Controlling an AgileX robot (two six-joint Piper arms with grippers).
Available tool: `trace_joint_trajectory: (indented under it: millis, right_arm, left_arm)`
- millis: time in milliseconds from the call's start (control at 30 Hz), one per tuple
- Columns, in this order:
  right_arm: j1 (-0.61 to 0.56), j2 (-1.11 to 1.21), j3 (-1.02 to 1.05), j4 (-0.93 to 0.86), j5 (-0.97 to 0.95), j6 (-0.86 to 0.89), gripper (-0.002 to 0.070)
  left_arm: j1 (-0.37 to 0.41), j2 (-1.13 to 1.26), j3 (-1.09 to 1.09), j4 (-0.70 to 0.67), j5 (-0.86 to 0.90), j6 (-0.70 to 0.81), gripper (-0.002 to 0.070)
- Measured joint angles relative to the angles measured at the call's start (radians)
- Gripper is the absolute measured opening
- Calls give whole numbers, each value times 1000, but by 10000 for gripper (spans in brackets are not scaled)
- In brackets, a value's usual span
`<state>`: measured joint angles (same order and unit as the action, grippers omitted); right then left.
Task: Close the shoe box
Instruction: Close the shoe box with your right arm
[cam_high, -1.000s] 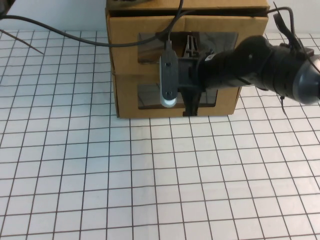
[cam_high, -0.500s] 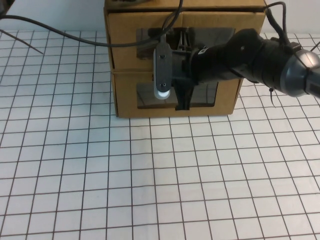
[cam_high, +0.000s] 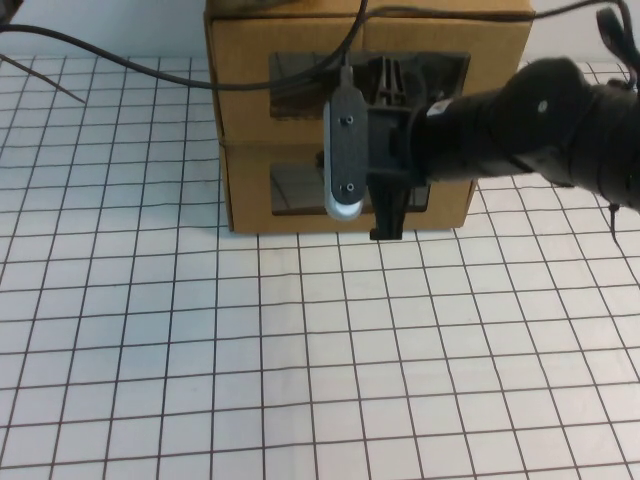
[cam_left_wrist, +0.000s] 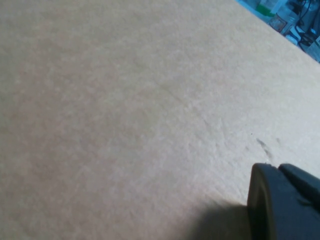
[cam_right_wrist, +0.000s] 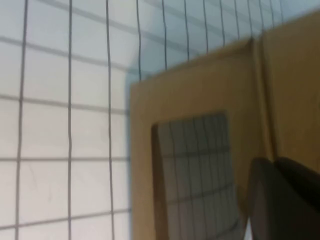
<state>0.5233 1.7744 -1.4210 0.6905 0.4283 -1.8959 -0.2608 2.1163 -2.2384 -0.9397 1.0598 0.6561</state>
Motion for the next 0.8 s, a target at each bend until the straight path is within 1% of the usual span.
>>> trace_joint_trajectory:
  millis: [67, 133, 233, 333, 600, 800]
  right_arm:
    - [2, -5, 67, 44, -96, 0, -14]
    - [2, -11, 103, 126, -209, -2, -14]
    - [2, -25, 110, 221, -363, -3, -14]
    - [2, -32, 98, 254, -452, -3, -14]
    - [2, -15, 41, 269, -475, -4, -14]
    - [-27, 57, -21, 291, -428, -4, -14]
  left_arm:
    - [0, 0, 0, 0, 2, 0, -5]
    - [0, 0, 0, 0, 2, 0, -5]
    - [0, 0, 0, 0, 4, 0, -6]
    - [0, 0, 0, 0, 4, 0, -5]
    - [0, 0, 0, 0, 0, 0, -5]
    - [0, 0, 0, 0, 0, 0, -5]
